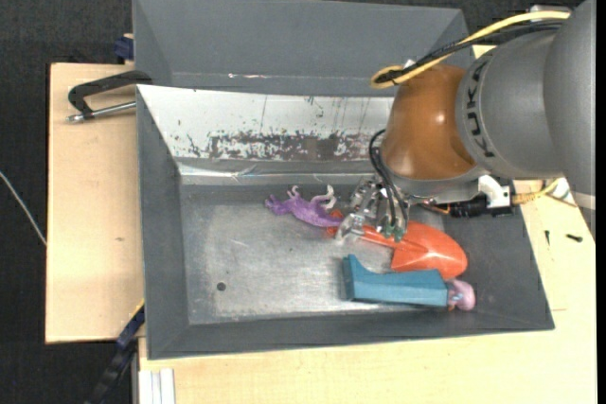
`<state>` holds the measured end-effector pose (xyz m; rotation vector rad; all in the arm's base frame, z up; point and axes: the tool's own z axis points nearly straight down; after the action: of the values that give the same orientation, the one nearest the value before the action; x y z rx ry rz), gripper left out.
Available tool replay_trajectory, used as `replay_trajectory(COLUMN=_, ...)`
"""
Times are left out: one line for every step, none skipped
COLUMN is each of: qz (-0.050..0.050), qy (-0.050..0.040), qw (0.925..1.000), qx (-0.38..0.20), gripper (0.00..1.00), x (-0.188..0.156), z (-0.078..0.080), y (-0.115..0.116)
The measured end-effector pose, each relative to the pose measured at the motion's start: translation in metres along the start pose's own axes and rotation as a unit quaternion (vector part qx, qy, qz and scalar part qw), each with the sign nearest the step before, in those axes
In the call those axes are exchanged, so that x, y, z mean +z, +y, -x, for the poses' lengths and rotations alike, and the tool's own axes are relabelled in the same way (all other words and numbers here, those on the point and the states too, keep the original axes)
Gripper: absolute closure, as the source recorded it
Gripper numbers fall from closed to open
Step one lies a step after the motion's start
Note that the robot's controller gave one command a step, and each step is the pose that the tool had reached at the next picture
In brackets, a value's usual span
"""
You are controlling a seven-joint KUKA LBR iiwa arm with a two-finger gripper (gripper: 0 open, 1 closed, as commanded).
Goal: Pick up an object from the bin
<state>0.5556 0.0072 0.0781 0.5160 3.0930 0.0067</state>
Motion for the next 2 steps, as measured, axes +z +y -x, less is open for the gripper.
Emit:
replay_trajectory(qz=0.001, qy=-0.0003, qw=1.0000, qx=0.006, gripper=1.00, x=0.0001, z=0.0007, y=-0.0025)
replay_trajectory(qz=0.000, qy=-0.0007, qw=1.0000, qx=0.006, gripper=1.00, x=-0.0010, z=0.0009, y=-0.0026)
